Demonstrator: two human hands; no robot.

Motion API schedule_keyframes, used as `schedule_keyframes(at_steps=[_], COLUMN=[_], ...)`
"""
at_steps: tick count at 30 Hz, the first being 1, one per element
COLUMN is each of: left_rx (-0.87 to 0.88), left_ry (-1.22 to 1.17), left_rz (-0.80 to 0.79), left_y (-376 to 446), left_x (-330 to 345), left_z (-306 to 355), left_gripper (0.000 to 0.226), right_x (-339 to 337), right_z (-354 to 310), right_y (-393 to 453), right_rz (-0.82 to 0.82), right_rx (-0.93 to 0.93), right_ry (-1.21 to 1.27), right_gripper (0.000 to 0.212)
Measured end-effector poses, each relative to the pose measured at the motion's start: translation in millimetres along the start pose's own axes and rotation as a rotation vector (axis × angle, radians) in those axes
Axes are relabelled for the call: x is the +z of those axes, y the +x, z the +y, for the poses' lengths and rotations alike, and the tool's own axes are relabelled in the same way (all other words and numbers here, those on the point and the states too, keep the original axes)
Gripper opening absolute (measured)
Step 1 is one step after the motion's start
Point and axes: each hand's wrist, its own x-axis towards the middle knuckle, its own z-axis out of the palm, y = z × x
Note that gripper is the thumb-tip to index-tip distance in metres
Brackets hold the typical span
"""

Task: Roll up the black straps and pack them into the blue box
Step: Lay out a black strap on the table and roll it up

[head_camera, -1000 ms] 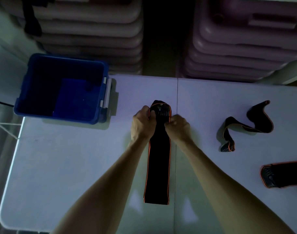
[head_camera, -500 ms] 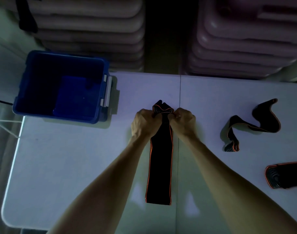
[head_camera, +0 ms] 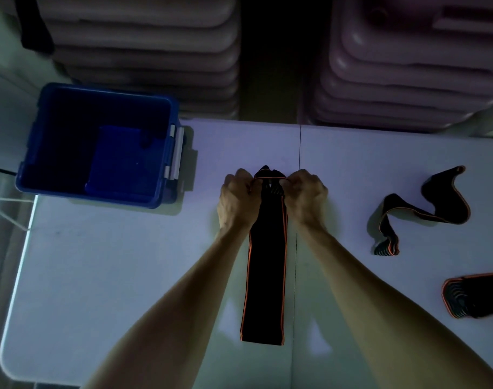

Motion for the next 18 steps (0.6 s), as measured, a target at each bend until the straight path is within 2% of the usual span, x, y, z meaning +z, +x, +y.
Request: schedule_keyframes(at_steps=[2,4,8,13,18], left_rx=[0.001,-0.004,0.051,0.123,0.077], left_ry=[-0.085,-0.137,-0.177,-0.057,-0.061], left_rz=[0.009,-0.004,-0.034,-0.023,0.002], left_y=[-1,-3,-8,0,7], left_x=[-1,-1,-3,5,12], left_z=[-1,-4,-12,-19,-16], left_gripper=[0.031,0.033,0.025,0.016,0.013], right_x=[-2,-5,-12,-11,-9], right_z=[-4,-6,0,3,4], right_y=[-2,-7,-17,-12,-4], right_rz=[0.012,-0.013,-0.046,-0.114,-0.138], right_rx=[-0.006,0.084,0.179,0.112,0.181], right_ry=[0.082,0.191,0.229,0.108,-0.006], right_gripper=[0.02,0.023,0.024,0.014,0.013])
